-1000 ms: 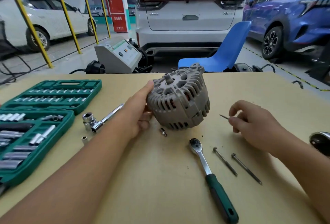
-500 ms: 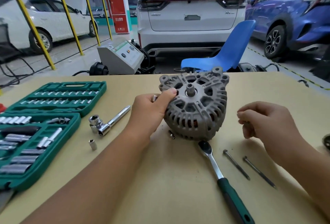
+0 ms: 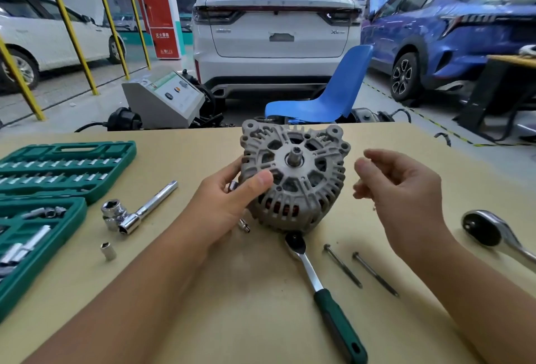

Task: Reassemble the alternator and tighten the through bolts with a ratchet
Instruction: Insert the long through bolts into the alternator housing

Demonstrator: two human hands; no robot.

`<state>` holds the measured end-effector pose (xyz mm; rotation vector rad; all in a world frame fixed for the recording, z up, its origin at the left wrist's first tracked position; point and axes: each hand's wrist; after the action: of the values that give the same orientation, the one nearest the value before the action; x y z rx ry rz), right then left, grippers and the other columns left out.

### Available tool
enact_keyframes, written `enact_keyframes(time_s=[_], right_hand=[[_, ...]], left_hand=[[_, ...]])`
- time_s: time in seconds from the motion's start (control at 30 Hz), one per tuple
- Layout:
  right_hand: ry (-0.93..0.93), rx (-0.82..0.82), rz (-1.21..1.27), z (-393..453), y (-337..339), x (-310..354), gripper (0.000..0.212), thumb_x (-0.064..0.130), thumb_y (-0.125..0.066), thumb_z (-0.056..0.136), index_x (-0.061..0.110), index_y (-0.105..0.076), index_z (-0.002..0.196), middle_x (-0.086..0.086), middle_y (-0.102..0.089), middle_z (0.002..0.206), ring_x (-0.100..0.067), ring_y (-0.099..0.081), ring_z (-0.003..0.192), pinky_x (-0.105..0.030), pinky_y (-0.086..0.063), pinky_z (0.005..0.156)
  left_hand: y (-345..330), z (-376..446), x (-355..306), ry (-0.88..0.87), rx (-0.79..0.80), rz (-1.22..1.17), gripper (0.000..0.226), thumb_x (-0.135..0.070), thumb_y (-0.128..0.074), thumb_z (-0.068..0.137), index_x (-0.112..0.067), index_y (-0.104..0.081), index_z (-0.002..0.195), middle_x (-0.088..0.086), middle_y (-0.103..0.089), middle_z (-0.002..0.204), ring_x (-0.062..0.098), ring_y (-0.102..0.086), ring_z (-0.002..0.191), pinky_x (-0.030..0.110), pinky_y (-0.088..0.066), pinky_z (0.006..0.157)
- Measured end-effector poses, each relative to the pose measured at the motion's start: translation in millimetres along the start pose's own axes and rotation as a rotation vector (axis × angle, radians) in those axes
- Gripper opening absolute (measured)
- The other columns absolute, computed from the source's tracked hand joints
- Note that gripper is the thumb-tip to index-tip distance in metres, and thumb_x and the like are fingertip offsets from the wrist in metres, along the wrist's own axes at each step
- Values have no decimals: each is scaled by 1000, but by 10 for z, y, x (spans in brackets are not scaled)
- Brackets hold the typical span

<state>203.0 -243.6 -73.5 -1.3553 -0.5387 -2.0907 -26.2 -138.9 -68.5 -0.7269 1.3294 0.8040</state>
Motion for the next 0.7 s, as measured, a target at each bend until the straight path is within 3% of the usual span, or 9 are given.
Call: enact_keyframes(time_s=[0.07, 0.1, 0.17, 0.27, 0.4, 0.5, 0.57, 0.6, 0.7], right_hand=[[-26, -10, 44, 29, 23, 10, 12, 28, -69, 98, 22, -77, 91, -4, -73, 74, -21, -64, 56, -20, -48, 49], [-35, -20, 52, 45, 43, 14, 20, 31, -67, 99, 21, -76, 85, -3, -70, 69, -20, -59, 53, -23, -48, 49], [-23, -46, -3, 77, 82, 37, 27, 38, -66, 99, 22, -75, 79, 3, -60, 58, -14, -51, 51, -25, -46, 50], [136, -53, -206, 87, 128, 80, 35, 42, -65, 98, 16, -67, 74, 10, -57, 63, -10, -50, 58, -30, -47, 61], [553, -25, -278, 10, 118, 272, 26, 25, -58, 101, 5, -63, 84, -9, -63, 78, -25, -62, 72, -40, -51, 68], [692, 90, -313, -151, 45, 397, 20, 16, -57, 99, 2, -63, 86, -2, -57, 70, -11, -51, 63, -19, -43, 63], [680, 311, -329, -313, -24, 429, 15, 16, -59, 98, 8, -64, 86, 7, -52, 64, -5, -46, 56, -14, -37, 56], [665, 442, -382, -393, -46, 431, 17, 24, -61, 97, 14, -63, 84, 12, -49, 60, -5, -45, 51, -16, -37, 51], [566, 671, -989, -561, -127, 388, 62, 81, -41, 80, 23, -56, 66, 11, -46, 55, -6, -46, 50, -28, -37, 46]], left_hand=[[2, -5, 6, -48, -6, 62, 56, -70, -65, 72, -39, -71, 119, 2, -67, 92, -2, -25, 79, 31, -29, 81], [-4, 0, 17, -88, -13, 134, 54, -76, -59, 75, -44, -71, 117, -33, -32, 93, -6, -22, 76, 33, -37, 83], [-11, -16, 8, -149, -53, 272, 53, -91, -47, 74, -58, -69, 109, -24, -67, 63, -15, -32, 49, 27, -54, 46], [-19, -48, 25, -161, -87, 392, 69, -101, -29, 74, -54, -69, 106, -29, -72, 83, -13, -61, 64, 16, -43, 58], [-26, -27, 71, -58, -161, 306, 55, -80, -31, 92, -44, -73, 97, -5, -76, 100, -2, -49, 42, 11, -34, 40], [-43, -9, 114, -66, -166, 283, 34, -50, -44, 107, -39, -76, 108, -5, -78, 102, -4, -60, 47, 18, -43, 39], [-76, -3, 140, -53, -178, 294, 31, -41, -50, 108, -35, -72, 129, -12, -79, 106, -7, -66, 80, 47, -57, 66], [-81, 2, 161, -49, -183, 301, 32, -41, -50, 108, -35, -70, 132, -13, -79, 107, -7, -60, 89, 48, -56, 80], [-80, 20, 209, -70, -193, 305, 31, -45, -45, 109, -40, -74, 121, -17, -79, 99, -8, -66, 61, 17, -49, 50]])
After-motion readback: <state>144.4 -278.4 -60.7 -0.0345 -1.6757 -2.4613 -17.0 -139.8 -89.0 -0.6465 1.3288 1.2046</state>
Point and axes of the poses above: each hand's wrist, its own z-axis towards the middle knuckle, its own y-axis out of the back of the hand, x = y × z
